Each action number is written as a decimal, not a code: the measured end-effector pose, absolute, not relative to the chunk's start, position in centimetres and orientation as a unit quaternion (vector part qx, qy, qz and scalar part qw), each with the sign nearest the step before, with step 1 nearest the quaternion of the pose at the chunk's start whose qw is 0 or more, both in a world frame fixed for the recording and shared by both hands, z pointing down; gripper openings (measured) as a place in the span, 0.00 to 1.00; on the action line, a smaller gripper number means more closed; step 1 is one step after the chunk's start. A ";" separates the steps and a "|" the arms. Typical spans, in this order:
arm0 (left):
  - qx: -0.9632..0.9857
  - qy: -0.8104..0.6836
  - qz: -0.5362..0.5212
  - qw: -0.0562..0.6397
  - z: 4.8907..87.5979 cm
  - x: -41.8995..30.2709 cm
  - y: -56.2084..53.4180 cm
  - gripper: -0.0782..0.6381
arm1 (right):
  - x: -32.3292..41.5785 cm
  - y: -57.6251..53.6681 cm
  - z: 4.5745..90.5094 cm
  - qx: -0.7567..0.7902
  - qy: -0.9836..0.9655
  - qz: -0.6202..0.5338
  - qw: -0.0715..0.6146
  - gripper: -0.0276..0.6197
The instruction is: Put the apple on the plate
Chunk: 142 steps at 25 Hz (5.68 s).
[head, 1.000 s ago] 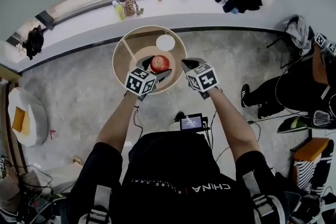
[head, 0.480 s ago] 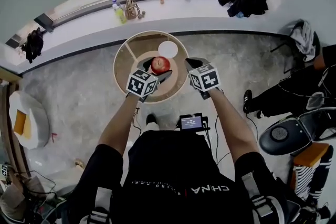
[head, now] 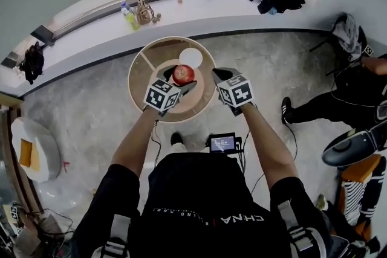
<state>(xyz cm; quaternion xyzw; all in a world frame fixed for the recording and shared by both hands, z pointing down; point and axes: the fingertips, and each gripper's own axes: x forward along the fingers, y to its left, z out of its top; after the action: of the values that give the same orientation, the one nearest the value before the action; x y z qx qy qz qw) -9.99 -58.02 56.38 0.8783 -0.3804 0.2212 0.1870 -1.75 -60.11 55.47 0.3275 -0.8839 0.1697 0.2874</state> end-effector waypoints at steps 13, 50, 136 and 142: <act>0.860 -0.400 0.266 0.171 66.9 -8.0 -68.0 0.65 | 0.4 -69.0 66.0 0.282 -0.889 0.135 0.335 0.09; 0.832 -0.445 0.286 0.170 104.6 -13.2 -89.8 0.72 | -5.9 -84.0 97.8 0.305 -0.862 0.262 0.308 0.09; 0.888 -0.367 0.220 0.165 56.8 -6.0 -9.2 0.13 | -0.8 -11.9 54.4 0.283 -0.897 0.015 0.338 0.09; 0.864 -0.409 0.265 0.130 56.1 -5.0 -9.4 0.13 | 0.5 -11.6 54.3 0.302 -0.901 0.033 0.311 0.09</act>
<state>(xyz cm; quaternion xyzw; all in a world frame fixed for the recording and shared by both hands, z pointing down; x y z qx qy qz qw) -4.99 -9.42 56.14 0.8636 -0.4091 0.2646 0.1295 0.49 -11.62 54.29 0.3023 -0.9006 0.0334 0.3105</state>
